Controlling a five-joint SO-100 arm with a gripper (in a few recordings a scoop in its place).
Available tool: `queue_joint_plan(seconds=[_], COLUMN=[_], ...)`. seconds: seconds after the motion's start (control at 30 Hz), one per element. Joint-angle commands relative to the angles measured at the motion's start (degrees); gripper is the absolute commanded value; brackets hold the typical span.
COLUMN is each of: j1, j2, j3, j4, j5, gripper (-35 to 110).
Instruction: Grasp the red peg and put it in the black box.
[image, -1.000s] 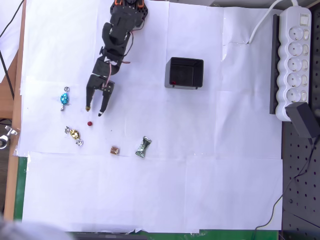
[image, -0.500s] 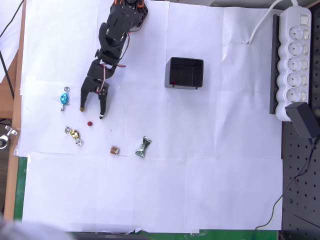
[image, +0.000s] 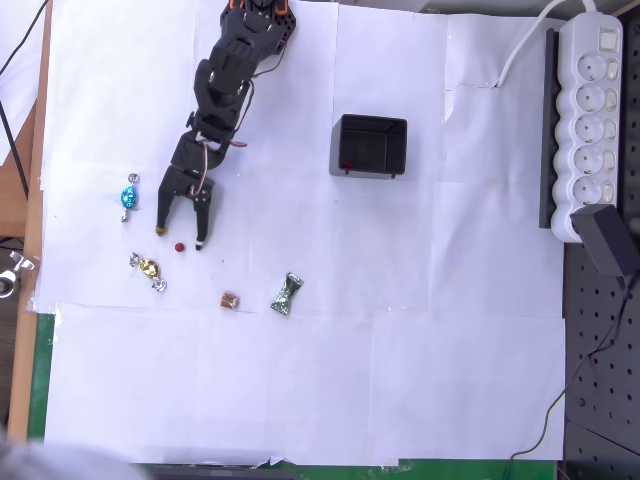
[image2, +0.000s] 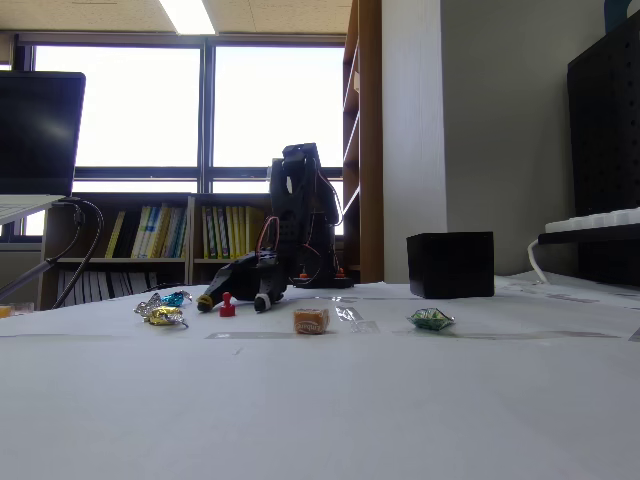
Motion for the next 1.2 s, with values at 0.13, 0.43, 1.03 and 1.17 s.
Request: queue_joint_plan(seconds=[0.13,0.43,1.03,1.17], j1=[-1.4,-4.7,-7.0,-7.6], j2=[1.9,1.9,1.5,1.7], j3=[5.4,5.4,4.5,4.7], j4=[-0.7,-0.9,-0.6,-0.4], j5=[-0.4,1.0,1.7,1.8], gripper=[29,29,28,28])
